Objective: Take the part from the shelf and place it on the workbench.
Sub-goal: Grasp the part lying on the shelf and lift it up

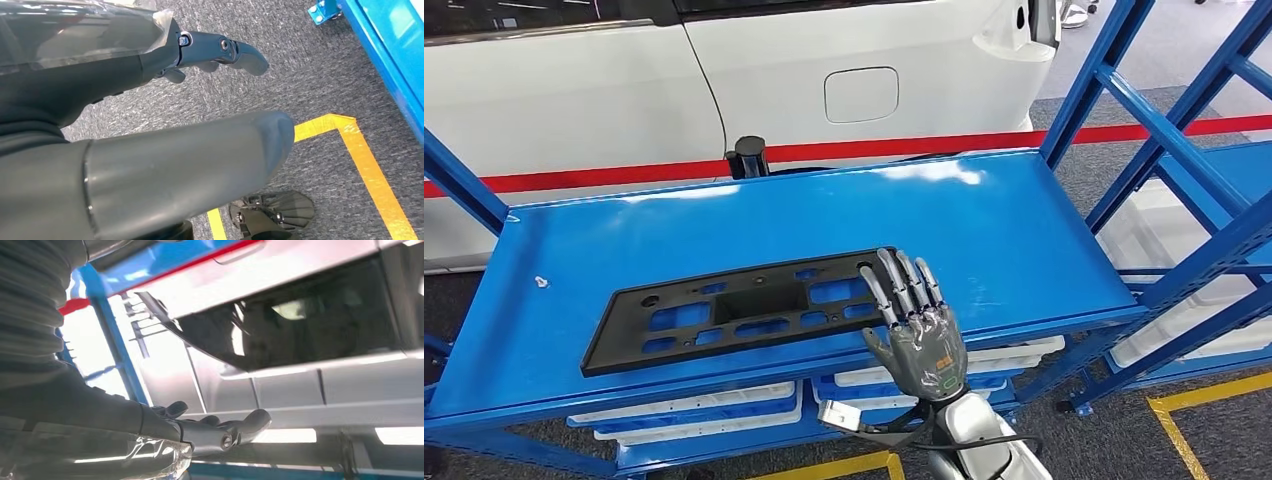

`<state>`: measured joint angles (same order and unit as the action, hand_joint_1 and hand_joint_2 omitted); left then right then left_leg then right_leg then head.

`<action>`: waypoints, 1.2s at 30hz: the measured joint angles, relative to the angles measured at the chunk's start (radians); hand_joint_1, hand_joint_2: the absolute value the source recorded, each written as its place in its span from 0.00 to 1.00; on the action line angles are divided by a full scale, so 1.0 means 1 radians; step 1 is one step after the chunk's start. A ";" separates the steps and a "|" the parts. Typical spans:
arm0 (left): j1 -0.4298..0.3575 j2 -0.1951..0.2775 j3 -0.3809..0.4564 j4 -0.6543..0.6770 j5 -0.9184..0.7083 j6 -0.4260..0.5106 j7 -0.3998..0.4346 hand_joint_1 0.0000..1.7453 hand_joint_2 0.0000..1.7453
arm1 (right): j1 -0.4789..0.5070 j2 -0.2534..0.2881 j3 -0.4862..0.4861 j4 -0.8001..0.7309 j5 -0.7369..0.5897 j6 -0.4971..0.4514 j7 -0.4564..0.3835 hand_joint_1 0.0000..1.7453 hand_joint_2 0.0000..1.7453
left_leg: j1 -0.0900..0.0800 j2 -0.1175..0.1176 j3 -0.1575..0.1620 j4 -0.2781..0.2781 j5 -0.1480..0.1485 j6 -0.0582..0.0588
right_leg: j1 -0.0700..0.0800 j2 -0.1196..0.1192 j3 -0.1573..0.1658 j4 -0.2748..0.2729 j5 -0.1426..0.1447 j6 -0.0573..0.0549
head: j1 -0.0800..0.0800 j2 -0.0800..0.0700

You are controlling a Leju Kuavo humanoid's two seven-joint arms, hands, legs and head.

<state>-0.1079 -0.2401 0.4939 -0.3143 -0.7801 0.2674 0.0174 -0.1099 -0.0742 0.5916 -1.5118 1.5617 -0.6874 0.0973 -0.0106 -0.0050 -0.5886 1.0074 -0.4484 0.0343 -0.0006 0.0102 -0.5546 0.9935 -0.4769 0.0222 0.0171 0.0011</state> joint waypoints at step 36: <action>-0.001 -0.001 -0.014 0.000 0.009 0.012 -0.005 0.00 0.00 | 0.015 0.079 -0.136 0.176 -0.103 0.000 -0.083 0.00 1.00 | 0.002 -0.001 0.000 0.000 -0.007 -0.002 | 0.000 -0.001 0.008 0.000 -0.004 0.008 | 0.000 0.000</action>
<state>-0.1086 -0.2407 0.4796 -0.3140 -0.7708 0.2792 0.0122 -0.0946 0.0052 0.4560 -1.3361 1.4587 -0.6870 0.0141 -0.0085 -0.0055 -0.5888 1.0078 -0.4552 0.0322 -0.0002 0.0096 -0.5462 0.9933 -0.4808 0.0307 0.0168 0.0011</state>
